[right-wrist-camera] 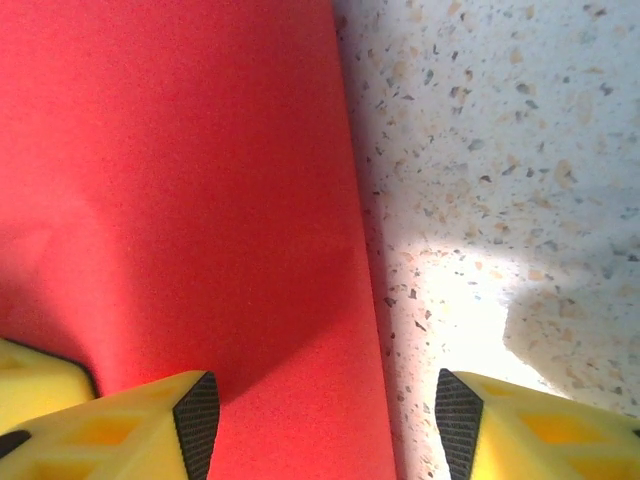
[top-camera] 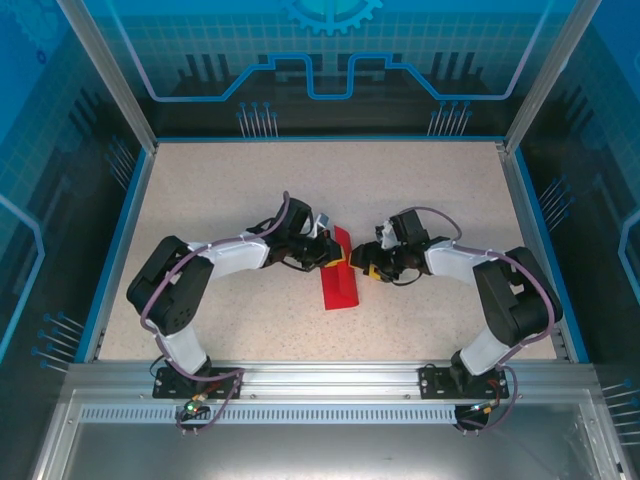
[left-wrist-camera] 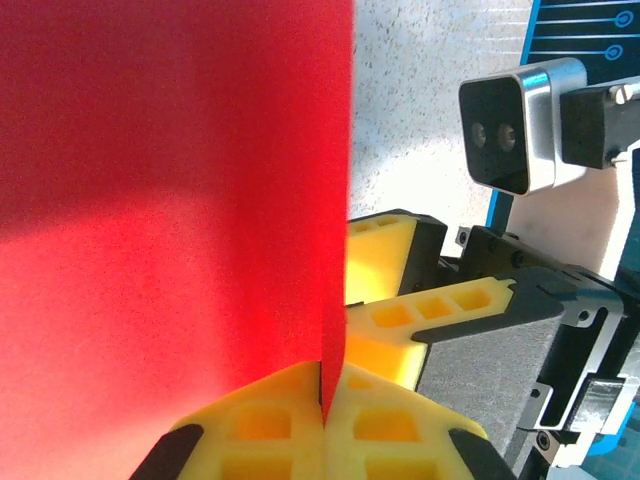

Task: Fold a paper plane with a square sheet of paper (pick it up from the middle)
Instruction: Fold the square sheet of paper in half at the center of the table.

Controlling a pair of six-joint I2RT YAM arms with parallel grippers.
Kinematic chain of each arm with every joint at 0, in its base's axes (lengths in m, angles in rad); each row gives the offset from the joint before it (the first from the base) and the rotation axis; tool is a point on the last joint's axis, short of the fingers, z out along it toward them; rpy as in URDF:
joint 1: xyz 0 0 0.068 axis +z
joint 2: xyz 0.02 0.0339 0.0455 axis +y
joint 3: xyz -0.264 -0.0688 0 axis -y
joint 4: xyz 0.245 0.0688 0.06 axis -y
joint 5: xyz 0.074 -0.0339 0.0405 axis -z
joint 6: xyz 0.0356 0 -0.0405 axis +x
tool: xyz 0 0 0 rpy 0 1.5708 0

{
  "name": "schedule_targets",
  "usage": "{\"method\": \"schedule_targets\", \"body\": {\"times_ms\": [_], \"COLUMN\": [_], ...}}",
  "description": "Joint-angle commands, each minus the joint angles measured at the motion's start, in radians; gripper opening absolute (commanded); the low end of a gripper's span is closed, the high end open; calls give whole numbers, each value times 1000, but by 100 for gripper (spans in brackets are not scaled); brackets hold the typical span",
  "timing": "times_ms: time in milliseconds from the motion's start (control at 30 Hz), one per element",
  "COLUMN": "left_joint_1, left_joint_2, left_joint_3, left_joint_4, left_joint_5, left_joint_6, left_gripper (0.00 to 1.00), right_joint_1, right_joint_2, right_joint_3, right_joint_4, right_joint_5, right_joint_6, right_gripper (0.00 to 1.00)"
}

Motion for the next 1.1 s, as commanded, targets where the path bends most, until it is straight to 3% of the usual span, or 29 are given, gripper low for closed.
{"method": "schedule_targets", "body": {"times_ms": [0, 333, 433, 500, 633, 833, 1067], "left_joint_1": [-3, -1, -2, -1, -1, -1, -1], "left_joint_2": [-9, 24, 31, 32, 47, 60, 75], "left_joint_3": [-42, -75, -55, -49, -9, 23, 43], "left_joint_4": [80, 50, -1, -13, -81, -116, -135], "left_joint_5": [19, -22, -50, -58, -69, -71, -72], "left_joint_6": [-46, -15, 6, 18, 65, 96, 104], "left_gripper": [2, 4, 3, 4, 4, 5, 5], "right_joint_1": [-34, -61, -60, -57, -34, -12, 10], "right_joint_2": [-28, -23, -6, 11, 43, 93, 132], "right_joint_3": [1, 24, 44, 56, 97, 156, 178], "right_joint_4": [-40, -125, -152, -154, -201, -265, -275], "right_joint_5": [-71, -152, -152, -171, -152, -87, -89], "right_joint_6": [-50, -171, -194, -202, -229, -258, -271], "right_gripper": [67, 71, 66, 53, 49, 54, 51]}}
